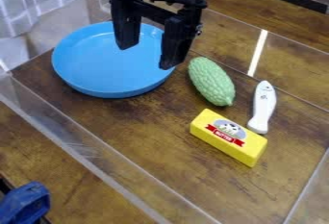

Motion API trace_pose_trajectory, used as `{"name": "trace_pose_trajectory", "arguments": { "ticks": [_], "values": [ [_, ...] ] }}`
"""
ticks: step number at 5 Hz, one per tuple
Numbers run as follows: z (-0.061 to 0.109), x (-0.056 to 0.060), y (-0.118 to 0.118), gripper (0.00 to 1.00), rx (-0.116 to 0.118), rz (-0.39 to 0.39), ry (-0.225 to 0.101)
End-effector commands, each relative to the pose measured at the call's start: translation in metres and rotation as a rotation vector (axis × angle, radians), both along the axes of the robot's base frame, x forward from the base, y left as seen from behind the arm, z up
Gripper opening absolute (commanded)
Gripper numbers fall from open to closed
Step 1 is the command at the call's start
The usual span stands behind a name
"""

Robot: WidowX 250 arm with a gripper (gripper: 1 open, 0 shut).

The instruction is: Put the green object in the blue tray

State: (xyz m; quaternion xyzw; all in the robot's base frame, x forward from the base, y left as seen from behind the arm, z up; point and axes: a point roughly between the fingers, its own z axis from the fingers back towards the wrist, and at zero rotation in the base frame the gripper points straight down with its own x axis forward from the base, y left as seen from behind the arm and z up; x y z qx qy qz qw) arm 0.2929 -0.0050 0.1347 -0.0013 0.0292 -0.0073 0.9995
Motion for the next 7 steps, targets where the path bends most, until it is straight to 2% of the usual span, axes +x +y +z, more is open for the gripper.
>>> {"name": "trace_pose_trajectory", "arguments": {
  "ticks": [1,2,3,5,7],
  "values": [
    [-0.004,0.006,-0.007,1.0,-0.006,0.014,0.008],
    [-0.013,0.021,-0.021,1.0,-0.033,0.094,-0.044],
    [-0.025,0.027,-0.031,1.0,-0.043,0.085,-0.079],
    [-0.045,0.029,-0.03,1.0,-0.054,0.059,-0.1],
    [-0.036,0.056,-0.043,1.0,-0.071,-0.057,-0.15]
  ]
}}
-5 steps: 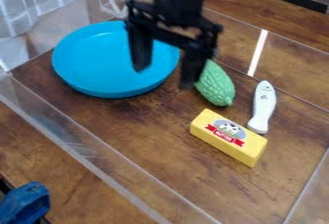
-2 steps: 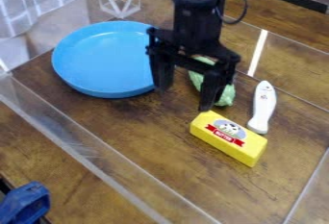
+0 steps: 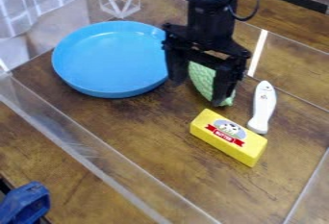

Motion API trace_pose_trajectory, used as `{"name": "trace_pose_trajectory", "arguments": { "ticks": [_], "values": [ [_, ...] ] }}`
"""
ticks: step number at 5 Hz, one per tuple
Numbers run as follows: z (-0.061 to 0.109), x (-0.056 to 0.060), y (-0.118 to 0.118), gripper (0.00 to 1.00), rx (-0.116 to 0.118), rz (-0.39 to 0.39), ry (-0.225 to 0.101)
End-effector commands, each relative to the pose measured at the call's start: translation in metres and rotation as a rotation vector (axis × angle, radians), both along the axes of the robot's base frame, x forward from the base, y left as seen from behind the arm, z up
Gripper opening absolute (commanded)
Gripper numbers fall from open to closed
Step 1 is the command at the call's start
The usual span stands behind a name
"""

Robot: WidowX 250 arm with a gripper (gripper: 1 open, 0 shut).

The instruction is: Put the green object in the blue tray

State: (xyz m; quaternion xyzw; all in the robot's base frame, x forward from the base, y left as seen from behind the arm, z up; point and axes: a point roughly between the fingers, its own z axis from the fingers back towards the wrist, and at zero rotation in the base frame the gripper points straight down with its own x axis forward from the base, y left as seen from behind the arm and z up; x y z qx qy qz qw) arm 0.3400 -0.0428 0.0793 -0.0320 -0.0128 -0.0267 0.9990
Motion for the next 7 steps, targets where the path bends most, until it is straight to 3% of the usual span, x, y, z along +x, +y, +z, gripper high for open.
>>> {"name": "trace_pose_trajectory", "arguments": {
  "ticks": [1,3,5,7],
  "values": [
    [0.012,0.016,-0.01,1.0,-0.017,-0.04,-0.078],
    [-0.001,0.024,-0.013,1.0,-0.03,-0.098,-0.089],
    [-0.013,0.043,-0.007,1.0,-0.039,-0.07,-0.1],
    [0.022,0.052,0.006,1.0,-0.058,-0.09,-0.112]
  ]
}}
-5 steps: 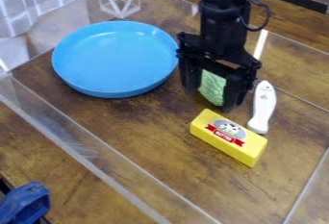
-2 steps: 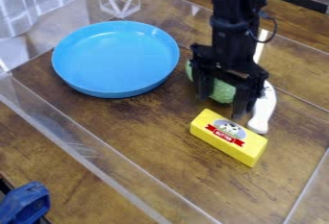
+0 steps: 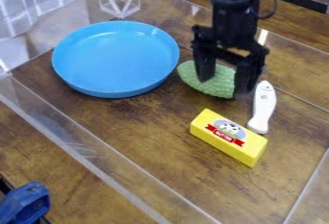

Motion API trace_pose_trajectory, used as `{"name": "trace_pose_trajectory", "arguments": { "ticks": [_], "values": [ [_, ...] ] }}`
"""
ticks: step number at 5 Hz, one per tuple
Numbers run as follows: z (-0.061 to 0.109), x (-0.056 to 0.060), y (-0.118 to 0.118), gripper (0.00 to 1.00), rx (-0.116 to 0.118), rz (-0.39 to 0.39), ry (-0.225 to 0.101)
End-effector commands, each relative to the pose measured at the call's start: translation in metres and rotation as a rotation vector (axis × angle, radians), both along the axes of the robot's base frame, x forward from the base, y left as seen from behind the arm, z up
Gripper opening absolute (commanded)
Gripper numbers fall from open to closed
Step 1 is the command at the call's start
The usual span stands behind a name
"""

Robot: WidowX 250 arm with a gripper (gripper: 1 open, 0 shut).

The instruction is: Put the green object in the blue tray

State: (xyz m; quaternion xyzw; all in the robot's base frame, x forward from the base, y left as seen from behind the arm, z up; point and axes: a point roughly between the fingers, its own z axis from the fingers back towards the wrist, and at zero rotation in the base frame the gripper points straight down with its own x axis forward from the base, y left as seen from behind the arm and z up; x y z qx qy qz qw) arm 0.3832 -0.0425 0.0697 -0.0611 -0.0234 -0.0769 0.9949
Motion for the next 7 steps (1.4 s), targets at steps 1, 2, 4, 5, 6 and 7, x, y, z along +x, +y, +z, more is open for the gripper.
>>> {"name": "trace_pose_trajectory", "arguments": {
  "ticks": [1,2,4,5,6,7],
  "values": [
    [0.03,0.014,0.014,1.0,-0.031,-0.027,-0.089],
    [0.023,0.018,0.021,1.0,-0.053,-0.073,-0.085],
    [0.008,0.029,0.024,1.0,-0.049,-0.183,-0.093],
    [0.005,0.033,0.022,1.0,-0.047,-0.233,-0.097],
    [0.018,0.032,0.029,1.0,-0.048,-0.256,-0.098],
    [-0.001,0.036,0.021,1.0,-0.04,-0.318,-0.091]
  ]
}}
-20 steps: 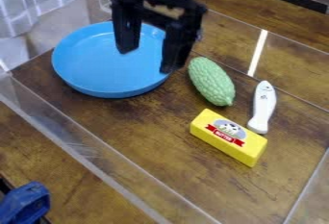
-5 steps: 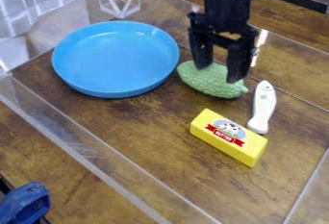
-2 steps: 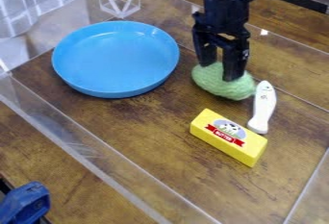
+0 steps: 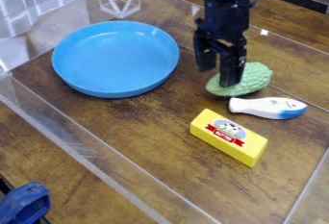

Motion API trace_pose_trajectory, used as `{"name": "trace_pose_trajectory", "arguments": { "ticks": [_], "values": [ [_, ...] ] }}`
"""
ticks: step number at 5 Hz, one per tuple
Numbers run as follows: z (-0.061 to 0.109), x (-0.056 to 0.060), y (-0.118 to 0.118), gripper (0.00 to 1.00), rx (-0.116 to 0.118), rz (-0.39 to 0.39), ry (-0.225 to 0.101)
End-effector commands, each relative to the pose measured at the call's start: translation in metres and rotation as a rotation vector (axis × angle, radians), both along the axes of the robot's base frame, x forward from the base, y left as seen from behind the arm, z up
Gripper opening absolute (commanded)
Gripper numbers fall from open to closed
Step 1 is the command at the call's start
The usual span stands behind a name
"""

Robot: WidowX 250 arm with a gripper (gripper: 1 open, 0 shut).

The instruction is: Put the green object in the blue tray

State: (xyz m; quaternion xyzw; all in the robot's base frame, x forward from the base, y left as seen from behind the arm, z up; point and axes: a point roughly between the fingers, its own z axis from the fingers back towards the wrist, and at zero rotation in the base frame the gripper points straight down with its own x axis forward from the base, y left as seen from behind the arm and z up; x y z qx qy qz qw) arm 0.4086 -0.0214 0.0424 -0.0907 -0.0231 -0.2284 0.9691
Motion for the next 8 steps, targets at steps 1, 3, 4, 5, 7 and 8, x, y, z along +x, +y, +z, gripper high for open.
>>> {"name": "trace_pose_trajectory", "arguments": {
  "ticks": [1,3,4,5,7,8],
  "values": [
    [0.005,0.013,-0.009,1.0,0.02,-0.077,-0.076],
    [0.006,0.03,-0.013,0.0,0.035,-0.166,-0.073],
    [0.018,0.037,-0.008,0.0,0.033,-0.196,-0.065],
    [0.018,0.044,-0.008,0.0,0.034,-0.188,-0.06],
    [0.008,0.044,-0.014,0.0,0.034,-0.172,-0.054],
    [0.0,0.041,-0.019,0.0,0.035,-0.158,-0.05]
  ]
}}
